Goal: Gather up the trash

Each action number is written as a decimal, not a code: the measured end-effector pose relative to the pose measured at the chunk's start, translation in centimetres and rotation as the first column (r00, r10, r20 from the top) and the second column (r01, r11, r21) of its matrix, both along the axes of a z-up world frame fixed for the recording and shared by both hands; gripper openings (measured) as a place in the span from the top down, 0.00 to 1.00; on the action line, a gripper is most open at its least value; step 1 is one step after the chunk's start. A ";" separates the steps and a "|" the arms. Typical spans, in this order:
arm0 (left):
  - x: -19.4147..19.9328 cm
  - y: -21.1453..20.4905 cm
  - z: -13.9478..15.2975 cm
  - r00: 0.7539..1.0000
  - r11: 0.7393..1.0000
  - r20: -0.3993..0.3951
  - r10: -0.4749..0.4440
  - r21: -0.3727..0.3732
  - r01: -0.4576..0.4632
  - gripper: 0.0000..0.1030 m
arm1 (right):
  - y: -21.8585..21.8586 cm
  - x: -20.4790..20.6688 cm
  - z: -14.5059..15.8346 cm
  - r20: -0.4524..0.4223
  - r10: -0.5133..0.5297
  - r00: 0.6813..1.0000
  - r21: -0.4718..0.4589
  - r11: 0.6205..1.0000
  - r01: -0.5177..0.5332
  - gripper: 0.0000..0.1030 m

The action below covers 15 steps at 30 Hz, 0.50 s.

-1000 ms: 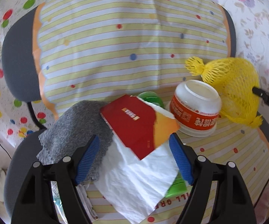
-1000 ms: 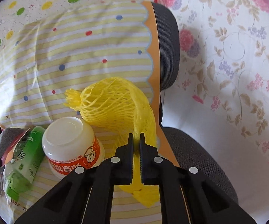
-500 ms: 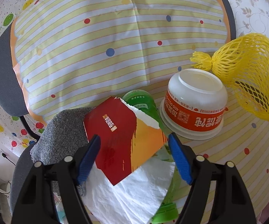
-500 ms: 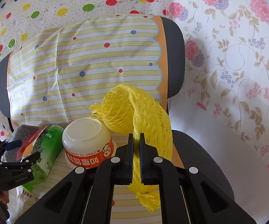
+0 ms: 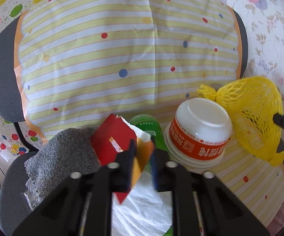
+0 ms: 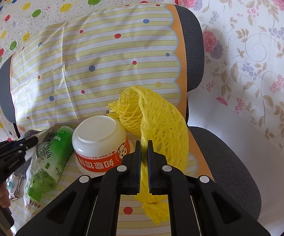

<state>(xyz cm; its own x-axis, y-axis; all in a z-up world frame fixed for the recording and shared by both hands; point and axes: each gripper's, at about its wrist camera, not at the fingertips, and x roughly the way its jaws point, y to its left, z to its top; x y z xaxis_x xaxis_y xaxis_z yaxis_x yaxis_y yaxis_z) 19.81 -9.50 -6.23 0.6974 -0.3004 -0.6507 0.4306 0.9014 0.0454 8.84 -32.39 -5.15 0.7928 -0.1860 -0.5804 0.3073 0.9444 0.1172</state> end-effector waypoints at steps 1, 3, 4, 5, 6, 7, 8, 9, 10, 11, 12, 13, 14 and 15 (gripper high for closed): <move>0.0 0.3 0.3 1.000 1.000 0.008 0.009 -0.012 -0.009 0.96 | 0.0 0.0 0.0 0.000 0.002 1.000 0.003 1.000 -0.002 0.94; 0.0 1.0 0.8 0.999 0.999 0.021 0.026 -0.034 -0.026 0.98 | 0.1 0.0 0.0 -0.002 0.004 1.000 0.007 1.000 -0.004 0.94; -0.1 1.3 1.1 0.999 0.998 0.027 0.036 -0.052 -0.034 0.99 | 0.1 0.0 0.0 -0.001 0.003 1.000 0.008 1.000 -0.003 0.94; -0.1 2.0 1.7 0.998 0.996 0.036 0.049 -0.076 -0.046 1.00 | 0.1 -0.1 0.0 0.002 0.004 1.000 0.010 1.000 -0.004 0.94; -0.3 2.3 2.0 0.997 0.994 0.045 0.058 -0.090 -0.054 1.00 | 0.0 -0.1 0.1 0.003 0.005 1.000 0.013 1.000 -0.005 0.94; -0.5 2.9 2.7 0.996 0.992 0.059 0.070 -0.108 -0.063 1.00 | 0.0 -0.1 0.1 0.005 0.005 1.000 0.016 1.000 -0.005 0.94; -0.6 3.2 3.1 0.994 0.991 0.072 0.078 -0.117 -0.070 1.00 | -0.1 -0.1 0.1 0.007 0.008 1.000 0.020 1.000 -0.008 0.94; -0.9 3.6 3.7 0.992 0.989 0.090 0.085 -0.131 -0.073 1.00 | -0.2 -0.1 0.1 0.007 0.008 1.000 0.022 1.000 -0.008 0.94; -1.0 3.9 4.4 0.991 0.987 0.104 0.088 -0.146 -0.072 1.00 | -0.2 -0.1 0.2 0.007 0.009 1.000 0.021 1.000 -0.009 0.94; -1.4 4.0 5.2 0.989 0.985 0.123 0.087 -0.160 -0.067 1.00 | -0.2 0.0 0.3 0.007 0.008 1.000 0.018 1.000 -0.008 0.94; -1.7 4.1 5.8 0.987 0.983 0.138 0.082 -0.174 -0.057 1.00 | -0.1 0.0 0.4 0.008 0.007 1.000 0.016 1.000 -0.007 0.94; -2.1 4.1 6.4 0.986 0.981 0.151 0.076 -0.188 -0.047 1.00 | -0.1 0.0 0.6 0.010 0.006 1.000 0.013 1.000 -0.006 0.94; -2.5 3.9 7.0 0.983 0.979 0.168 0.071 -0.199 -0.037 1.00 | -0.1 0.0 0.7 0.012 0.006 1.000 0.012 1.000 -0.006 0.94; -2.8 3.7 7.4 0.981 0.979 0.181 0.064 -0.203 -0.026 1.00 | -0.1 0.0 0.8 0.014 0.006 1.000 0.011 1.000 -0.006 0.94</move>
